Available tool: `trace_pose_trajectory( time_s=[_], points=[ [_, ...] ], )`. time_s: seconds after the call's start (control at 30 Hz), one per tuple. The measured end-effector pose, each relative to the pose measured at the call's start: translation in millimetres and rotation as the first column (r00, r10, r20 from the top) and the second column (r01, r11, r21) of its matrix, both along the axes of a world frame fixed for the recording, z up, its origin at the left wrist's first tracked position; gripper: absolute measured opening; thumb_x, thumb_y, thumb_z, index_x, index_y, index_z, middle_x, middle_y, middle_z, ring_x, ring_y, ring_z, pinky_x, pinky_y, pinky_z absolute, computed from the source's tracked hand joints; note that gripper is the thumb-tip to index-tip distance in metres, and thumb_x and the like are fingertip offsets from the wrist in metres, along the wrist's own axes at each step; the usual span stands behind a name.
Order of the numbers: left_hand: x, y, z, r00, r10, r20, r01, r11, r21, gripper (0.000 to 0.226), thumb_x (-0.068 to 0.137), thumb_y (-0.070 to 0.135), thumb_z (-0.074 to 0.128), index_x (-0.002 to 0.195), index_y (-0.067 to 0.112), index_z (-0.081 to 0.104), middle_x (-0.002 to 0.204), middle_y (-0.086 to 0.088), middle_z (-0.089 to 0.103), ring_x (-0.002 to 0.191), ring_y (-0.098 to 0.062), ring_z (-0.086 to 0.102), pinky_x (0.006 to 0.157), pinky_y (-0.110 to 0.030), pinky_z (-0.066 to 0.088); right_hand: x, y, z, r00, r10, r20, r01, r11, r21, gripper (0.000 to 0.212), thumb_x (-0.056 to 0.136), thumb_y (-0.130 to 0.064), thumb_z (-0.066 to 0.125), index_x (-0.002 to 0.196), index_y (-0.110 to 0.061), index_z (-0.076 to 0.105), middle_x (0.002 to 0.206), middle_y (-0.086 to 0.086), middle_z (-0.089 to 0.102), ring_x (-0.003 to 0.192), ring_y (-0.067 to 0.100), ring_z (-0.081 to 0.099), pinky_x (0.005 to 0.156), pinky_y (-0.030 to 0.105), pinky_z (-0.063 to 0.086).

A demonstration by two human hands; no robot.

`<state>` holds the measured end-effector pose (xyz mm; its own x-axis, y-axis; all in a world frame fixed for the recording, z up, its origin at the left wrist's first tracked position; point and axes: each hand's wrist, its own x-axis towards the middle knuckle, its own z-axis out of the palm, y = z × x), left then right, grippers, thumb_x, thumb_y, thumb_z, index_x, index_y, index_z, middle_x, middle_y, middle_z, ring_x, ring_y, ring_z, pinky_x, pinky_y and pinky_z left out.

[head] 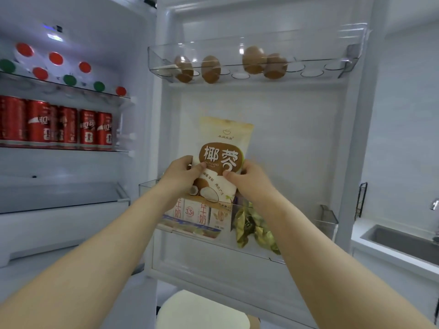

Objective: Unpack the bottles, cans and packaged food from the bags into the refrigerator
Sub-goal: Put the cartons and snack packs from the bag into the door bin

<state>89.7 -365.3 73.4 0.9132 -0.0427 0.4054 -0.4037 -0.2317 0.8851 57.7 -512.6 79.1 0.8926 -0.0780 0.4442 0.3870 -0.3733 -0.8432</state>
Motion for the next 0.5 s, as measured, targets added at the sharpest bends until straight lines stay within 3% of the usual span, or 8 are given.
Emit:
trace_pose_trajectory(
  time_s=[0.13, 0.27, 0.37, 0.43, 0.5],
  points=[
    [11.0, 10.9, 2.1, 0.999, -0.028, -0.032, 0.031, 0.995, 0.091, 0.019, 0.096, 0.026, 0.05, 0.105, 0.012, 0.058, 0.102, -0.006, 0.068, 0.093, -0.025, 0.065, 0.083, -0.04, 0.055, 6.0, 3.5, -2.0, 0.994, -0.038, -0.106, 0.026, 0.993, -0.114, 0.009, 0.09, -0.018, 0.061, 0.084, -0.021, 0.056, 0.078, -0.008, 0.061, 0.07, 0.007, 0.059, 0.062, 0.022, 0.051],
    [19.8, 18.0, 4.0, 0.994, -0.042, -0.098, 0.059, 0.982, 0.177, 0.012, 0.095, 0.023, 0.053, 0.102, 0.016, 0.058, 0.106, -0.005, 0.066, 0.097, -0.025, 0.063, 0.09, -0.042, 0.052, 8.5, 5.6, -2.8, 0.979, -0.078, -0.19, 0.038, 0.977, -0.208, 0.004, 0.089, -0.017, 0.062, 0.086, -0.018, 0.059, 0.089, -0.001, 0.065, 0.08, 0.015, 0.063, 0.074, 0.028, 0.054],
    [22.8, 18.9, 4.5, 0.99, -0.057, -0.128, 0.083, 0.974, 0.209, 0.01, 0.094, 0.021, 0.054, 0.101, 0.017, 0.059, 0.107, -0.006, 0.066, 0.098, -0.025, 0.063, 0.092, -0.043, 0.051, 8.4, 4.2, -2.6, 0.963, -0.074, -0.259, 0.029, 0.984, -0.173, 0.012, 0.088, -0.014, 0.062, 0.079, -0.018, 0.058, 0.09, 0.001, 0.066, 0.081, 0.017, 0.065, 0.075, 0.032, 0.058],
    [24.9, 18.0, 4.7, 0.991, -0.041, -0.131, 0.074, 0.962, 0.263, 0.015, 0.094, 0.021, 0.054, 0.104, 0.012, 0.06, 0.107, -0.007, 0.066, 0.099, -0.026, 0.062, 0.093, -0.043, 0.05, 8.3, 3.0, -2.3, 0.947, -0.074, -0.314, 0.025, 0.987, -0.156, 0.007, 0.088, -0.013, 0.063, 0.083, -0.015, 0.058, 0.093, 0.005, 0.068, 0.081, 0.019, 0.067, 0.071, 0.034, 0.059],
    [26.9, 16.7, 5.2, 0.991, -0.017, -0.131, 0.058, 0.946, 0.318, 0.019, 0.094, 0.02, 0.053, 0.105, 0.007, 0.06, 0.106, -0.01, 0.065, 0.099, -0.027, 0.061, 0.093, -0.043, 0.05, 7.9, 3.2, -2.2, 0.93, -0.077, -0.359, 0.032, 0.991, -0.131, 0.005, 0.087, -0.012, 0.064, 0.087, -0.011, 0.059, 0.098, 0.01, 0.069, 0.088, 0.025, 0.069, 0.076, 0.041, 0.058]
  ],
)
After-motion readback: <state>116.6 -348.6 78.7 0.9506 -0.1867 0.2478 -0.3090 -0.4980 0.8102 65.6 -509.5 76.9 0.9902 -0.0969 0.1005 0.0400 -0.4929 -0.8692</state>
